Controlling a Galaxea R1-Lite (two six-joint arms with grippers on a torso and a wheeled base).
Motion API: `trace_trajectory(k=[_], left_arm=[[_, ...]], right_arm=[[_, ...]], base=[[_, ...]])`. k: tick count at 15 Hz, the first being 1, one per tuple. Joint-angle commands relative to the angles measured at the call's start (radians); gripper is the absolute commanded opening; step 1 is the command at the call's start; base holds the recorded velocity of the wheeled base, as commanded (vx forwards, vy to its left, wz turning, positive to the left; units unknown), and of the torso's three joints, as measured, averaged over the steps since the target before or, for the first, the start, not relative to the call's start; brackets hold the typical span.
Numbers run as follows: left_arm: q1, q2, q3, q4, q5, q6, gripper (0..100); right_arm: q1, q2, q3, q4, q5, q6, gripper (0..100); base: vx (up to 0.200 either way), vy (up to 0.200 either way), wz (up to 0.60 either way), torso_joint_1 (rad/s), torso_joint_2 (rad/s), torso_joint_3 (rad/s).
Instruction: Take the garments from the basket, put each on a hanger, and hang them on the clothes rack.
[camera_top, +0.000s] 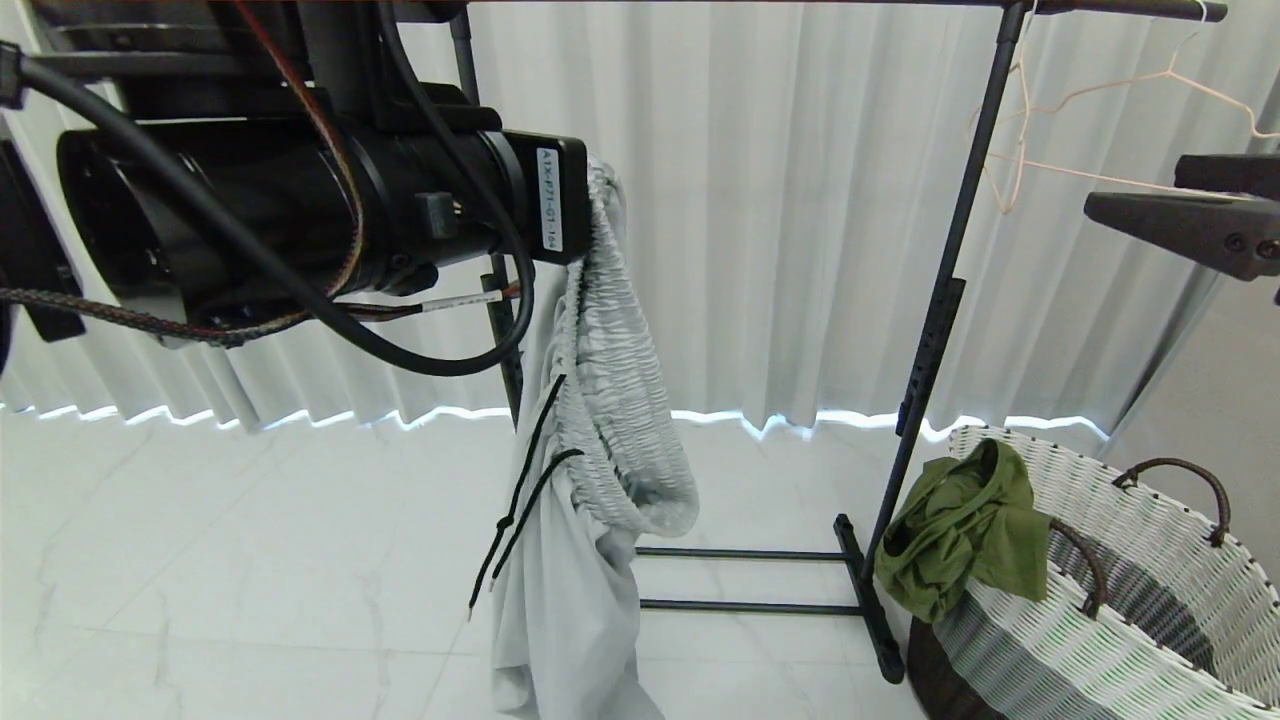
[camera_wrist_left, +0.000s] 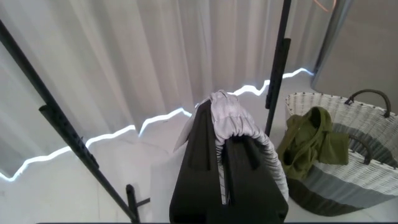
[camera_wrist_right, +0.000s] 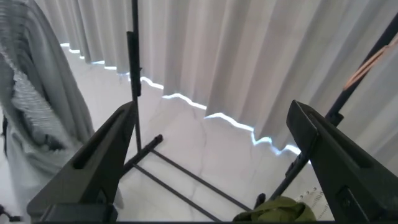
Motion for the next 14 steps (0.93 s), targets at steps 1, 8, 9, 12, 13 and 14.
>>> trace_trajectory(k=[1,8,9,12,13,14], left_arm=[[0.039,-0.011,0.028,-0.010,0.001,0.015,0],[0.167,-0.106,0.238,-0.153,-0.007,0.052,0],[0.168,-0.109,0.235,-0.153,-0.007,0.052,0],[0.177,-0.112,0.235,-0.153,-0.009,0.053,0],[0.181,-0.112,0.235,-0.153,-0.007,0.053,0],[0.184,-0.110,0.235,-0.153,-0.009,0.053,0]], right_arm=[[-0.073,-0.012,0.018,0.003,0.001,-0.003,100],[-0.402,-0.055,0.265,-0.022,0.000,-0.266,100],[-0.403,-0.055,0.312,-0.082,-0.003,-0.275,100],[-0.428,-0.055,0.436,-0.220,-0.077,-0.348,100],[-0.431,-0.052,0.456,-0.244,-0.098,-0.352,100],[-0.438,-0.046,0.464,-0.258,-0.104,-0.348,100]], base=[[0.000,0.000,0.00,0.000,0.00,0.000],[0.000,0.000,0.00,0.000,0.00,0.000],[0.000,0.000,0.00,0.000,0.00,0.000],[0.000,0.000,0.00,0.000,0.00,0.000],[0.000,0.000,0.00,0.000,0.00,0.000],[0.000,0.000,0.00,0.000,0.00,0.000]])
